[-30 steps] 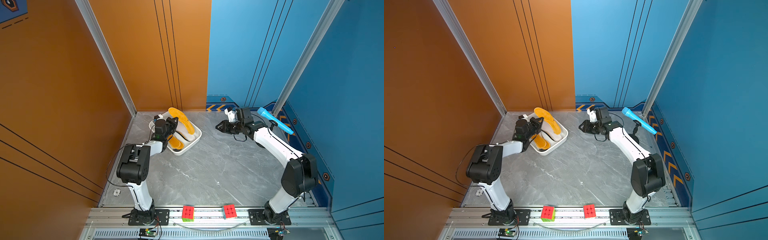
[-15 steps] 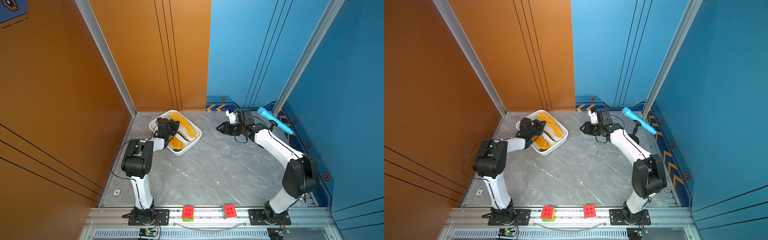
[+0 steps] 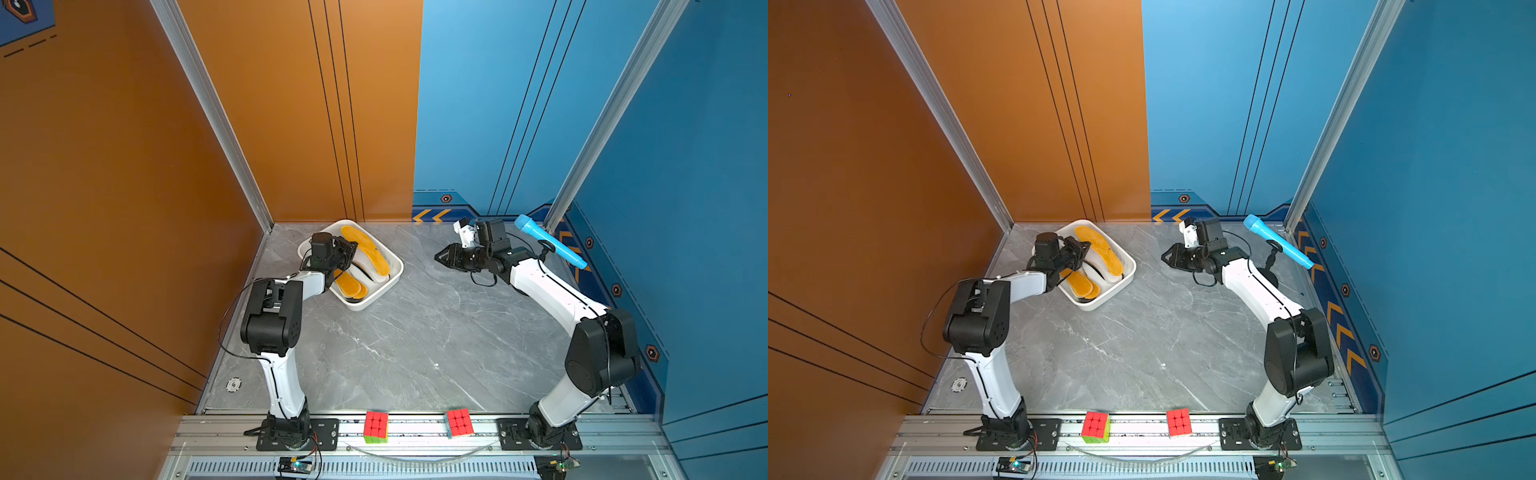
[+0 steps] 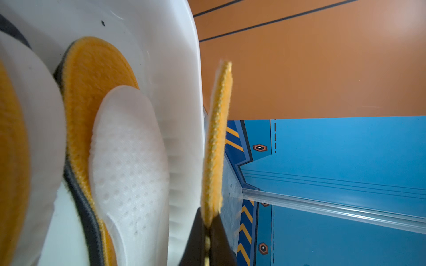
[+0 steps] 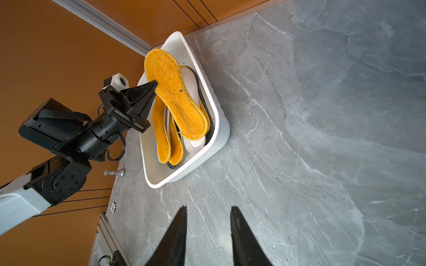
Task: Put the insoles into the storage box
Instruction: Place the insole in the storage box.
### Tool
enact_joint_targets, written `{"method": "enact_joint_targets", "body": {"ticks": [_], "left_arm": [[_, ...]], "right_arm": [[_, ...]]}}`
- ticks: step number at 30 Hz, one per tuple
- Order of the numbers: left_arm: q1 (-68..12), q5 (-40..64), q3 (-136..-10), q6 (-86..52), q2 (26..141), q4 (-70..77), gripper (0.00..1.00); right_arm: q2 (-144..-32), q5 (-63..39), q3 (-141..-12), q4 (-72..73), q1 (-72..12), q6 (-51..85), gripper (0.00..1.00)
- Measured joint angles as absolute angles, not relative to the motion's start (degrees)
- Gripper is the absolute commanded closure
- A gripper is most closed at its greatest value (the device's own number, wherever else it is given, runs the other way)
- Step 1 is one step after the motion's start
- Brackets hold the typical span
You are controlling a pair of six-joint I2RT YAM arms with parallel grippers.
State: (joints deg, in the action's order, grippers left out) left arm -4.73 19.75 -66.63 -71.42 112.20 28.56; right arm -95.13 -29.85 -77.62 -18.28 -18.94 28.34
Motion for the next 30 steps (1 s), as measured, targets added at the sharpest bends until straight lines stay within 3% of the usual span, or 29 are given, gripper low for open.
{"method": "enact_joint_targets", "body": {"ticks": [30], "left_arm": [[-0.4,34.9,-73.7,-71.4,113.3,22.2,1.00]], "right_arm": [[-94.7,-29.8,-76.0,-17.4,-18.3,28.6,0.66]]}}
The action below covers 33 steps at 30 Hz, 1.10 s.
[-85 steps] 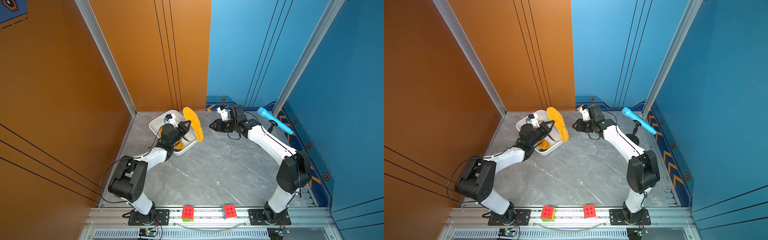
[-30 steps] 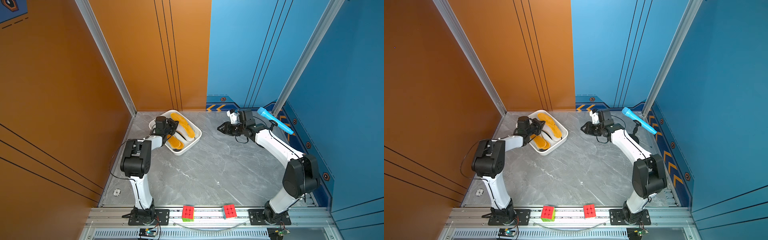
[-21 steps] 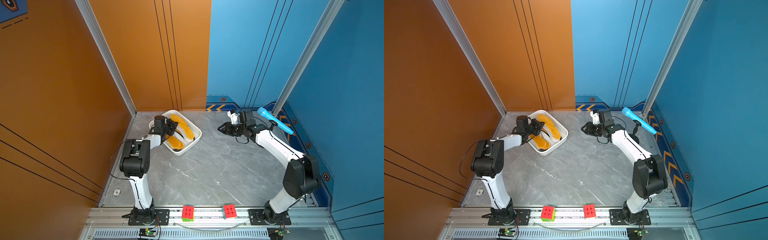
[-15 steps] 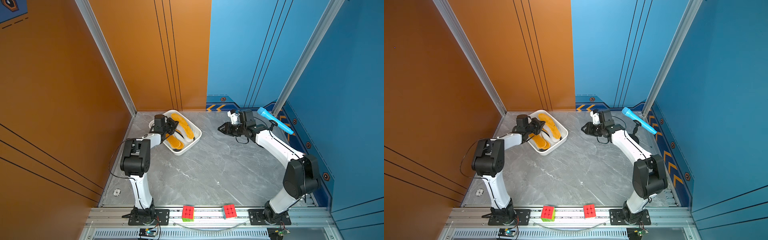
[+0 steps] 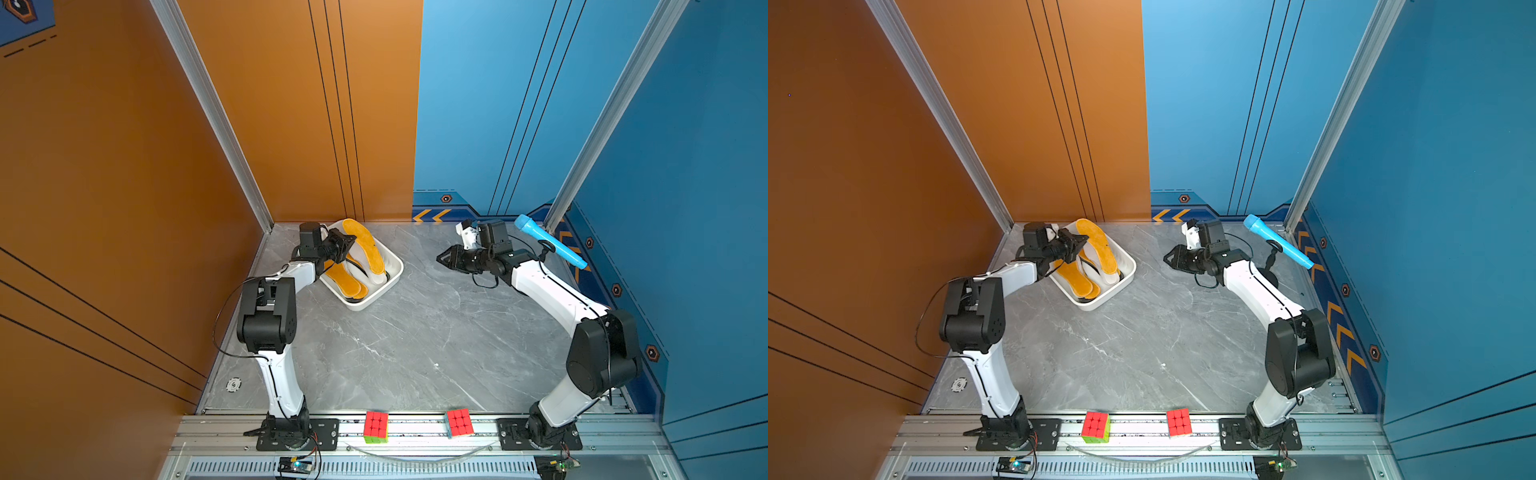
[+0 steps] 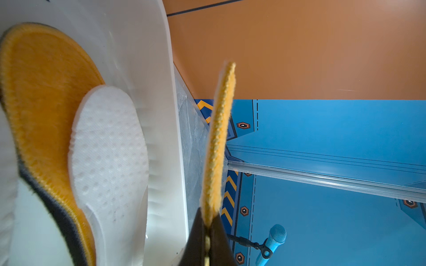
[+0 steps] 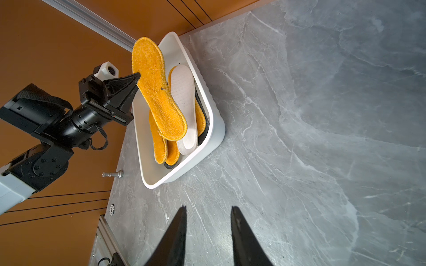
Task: Put the insoles into the storage box
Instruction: Place the insole in the storage box.
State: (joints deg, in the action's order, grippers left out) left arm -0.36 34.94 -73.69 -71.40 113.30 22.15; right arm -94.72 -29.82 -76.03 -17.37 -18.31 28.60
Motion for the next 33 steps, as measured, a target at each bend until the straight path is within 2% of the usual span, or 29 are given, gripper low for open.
{"method": "enact_joint_targets", "body": {"ticks": [16,33], "left_arm": [[-0.3,39.7,-82.7,-62.5,119.7,5.9,0.97],[-0.3,37.1,-82.0,-64.4,122.1,7.0,0.95]], "right_arm": [[-94.7,-29.8,-76.0,-17.3,-18.3,28.6,0.66],[-94.7,-29.8,-75.2,-17.3,-17.9,28.6,0.66]]}}
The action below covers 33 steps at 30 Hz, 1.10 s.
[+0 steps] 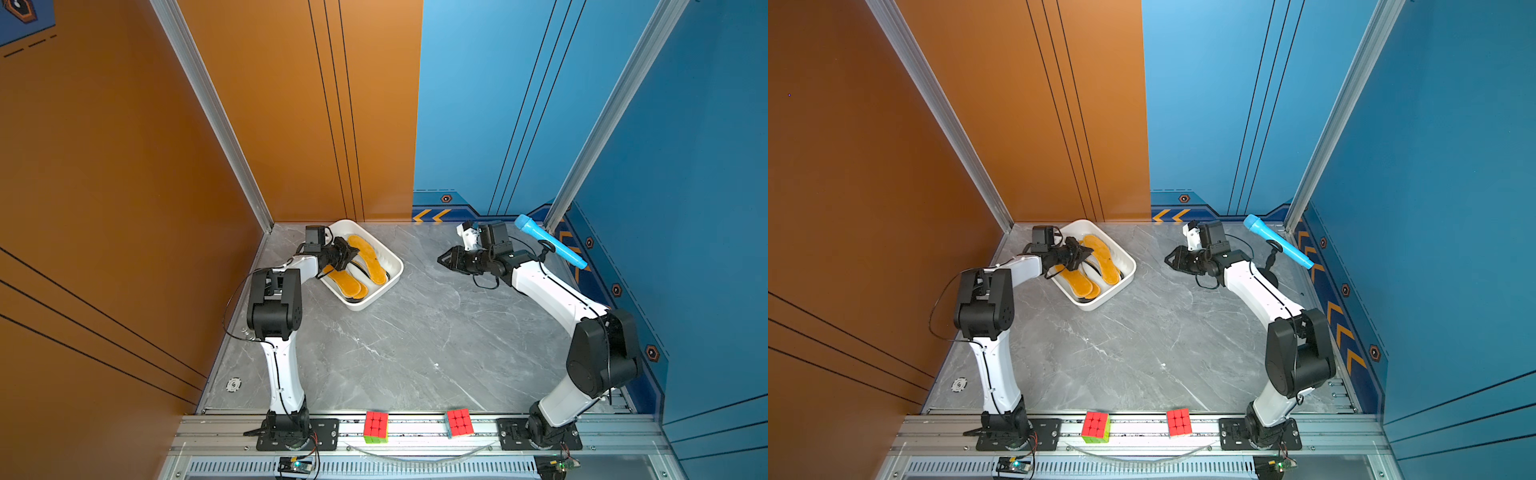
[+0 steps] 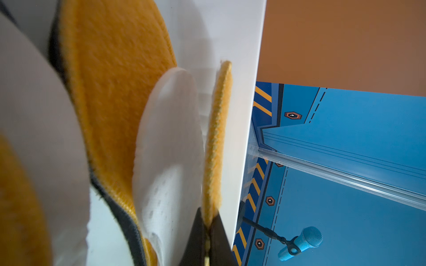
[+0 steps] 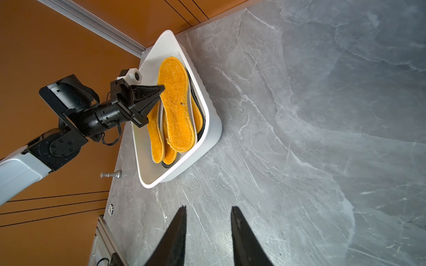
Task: Put the insoles into the storage box
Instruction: Place the insole in the storage box.
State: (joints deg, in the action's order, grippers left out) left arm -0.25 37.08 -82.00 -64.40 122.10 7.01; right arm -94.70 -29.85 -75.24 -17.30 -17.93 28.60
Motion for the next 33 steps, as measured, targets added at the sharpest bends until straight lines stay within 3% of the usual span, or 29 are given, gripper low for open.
{"method": "enact_joint_targets", "body": {"ticks": [5,8,10,15,17,33], "left_arm": [[0.2,36.8,-81.4,-65.0,122.1,7.4,0.92],[0.4,36.8,-81.4,-65.2,122.1,7.9,0.87],[0.4,36.9,-81.4,-65.3,122.1,8.0,0.79],[0.4,36.9,-81.4,-65.4,122.1,8.4,0.77],[0.5,36.9,-81.4,-65.4,122.1,8.4,0.71],[1.3,36.7,-81.4,-62.3,122.0,4.6,0.68]], "right_arm": [[-94.7,-29.8,-75.2,-17.3,-17.9,28.6,0.66],[-94.7,-29.8,-75.2,-17.3,-17.8,28.6,0.66],[-94.6,-29.8,-75.2,-17.3,-17.8,28.6,0.65],[-94.6,-29.9,-75.2,-17.3,-17.6,28.6,0.65],[-94.6,-30.0,-75.2,-17.3,-17.6,28.6,0.64],[-94.2,-30.0,-75.2,-17.3,-17.6,28.6,0.58]]}}
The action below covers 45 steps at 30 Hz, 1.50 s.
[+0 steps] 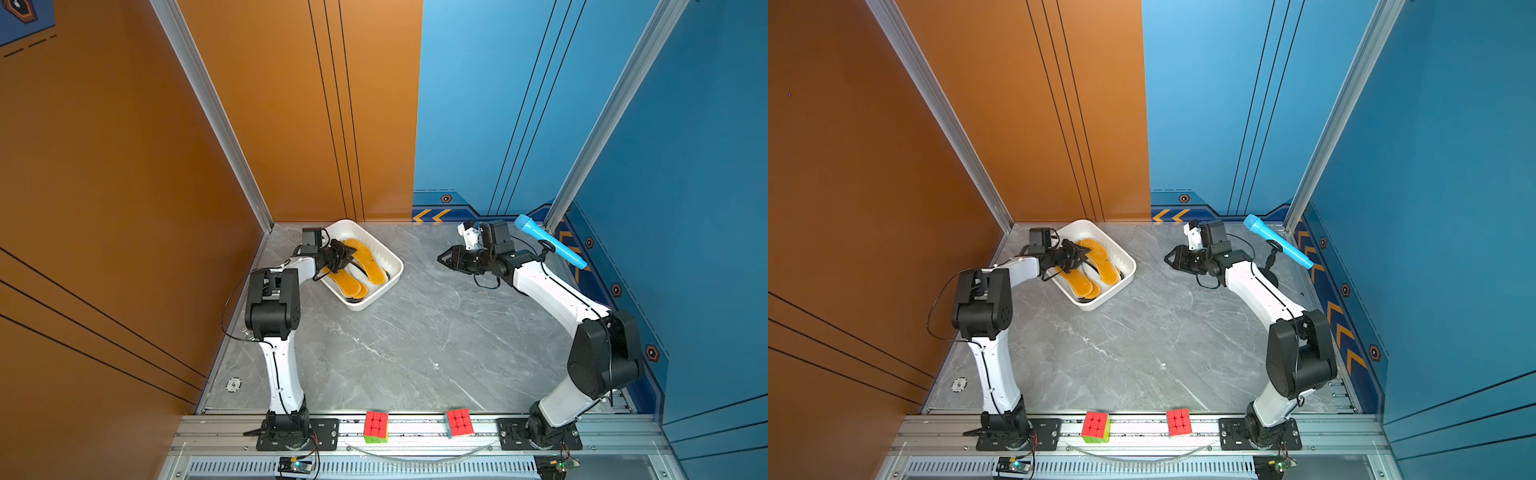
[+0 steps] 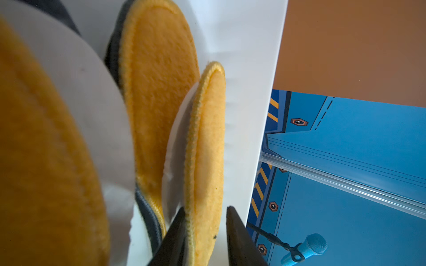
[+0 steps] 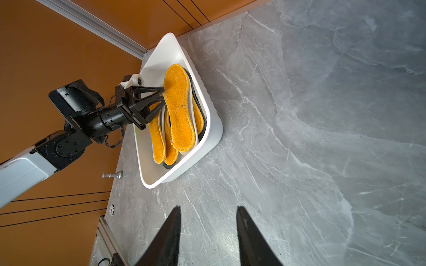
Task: Put the insoles into the storage box
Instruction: Place the insole in the storage box, then reset both arms
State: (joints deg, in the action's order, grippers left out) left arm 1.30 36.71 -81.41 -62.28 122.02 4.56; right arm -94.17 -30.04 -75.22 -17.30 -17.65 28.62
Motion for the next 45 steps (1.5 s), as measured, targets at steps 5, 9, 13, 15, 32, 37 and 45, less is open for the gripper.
{"method": "enact_joint_targets", "body": {"ticks": [5,9,13,15,32,37,45], "left_arm": [[1.5,35.6,-81.4,-59.3,120.3,-0.1,0.67],[1.7,34.7,-81.4,-57.6,117.9,-1.9,0.66],[1.9,34.2,-81.4,-56.7,115.9,-2.8,0.64],[2.0,33.8,-81.4,-56.3,114.7,-3.1,0.61],[-0.2,32.1,-69.1,-52.9,94.8,6.5,0.29],[-4.8,28.0,-62.6,-48.9,87.0,6.7,0.02],[-7.6,13.6,-50.1,-39.5,70.4,1.7,0.02]], "right_arm": [[-94.2,-30.0,-75.0,-17.3,-17.6,28.6,0.57],[-94.2,-30.1,-75.0,-17.3,-17.6,28.6,0.56],[-94.2,-30.3,-75.0,-17.3,-17.6,28.6,0.55],[-94.2,-30.3,-75.0,-17.3,-17.6,28.6,0.54],[-94.0,-25.4,-75.2,-24.6,-20.6,20.2,0.54],[-92.4,-22.9,-75.1,-25.6,-22.0,15.8,0.54],[-85.2,-15.6,-69.2,-23.6,-21.8,8.1,0.52]]}}
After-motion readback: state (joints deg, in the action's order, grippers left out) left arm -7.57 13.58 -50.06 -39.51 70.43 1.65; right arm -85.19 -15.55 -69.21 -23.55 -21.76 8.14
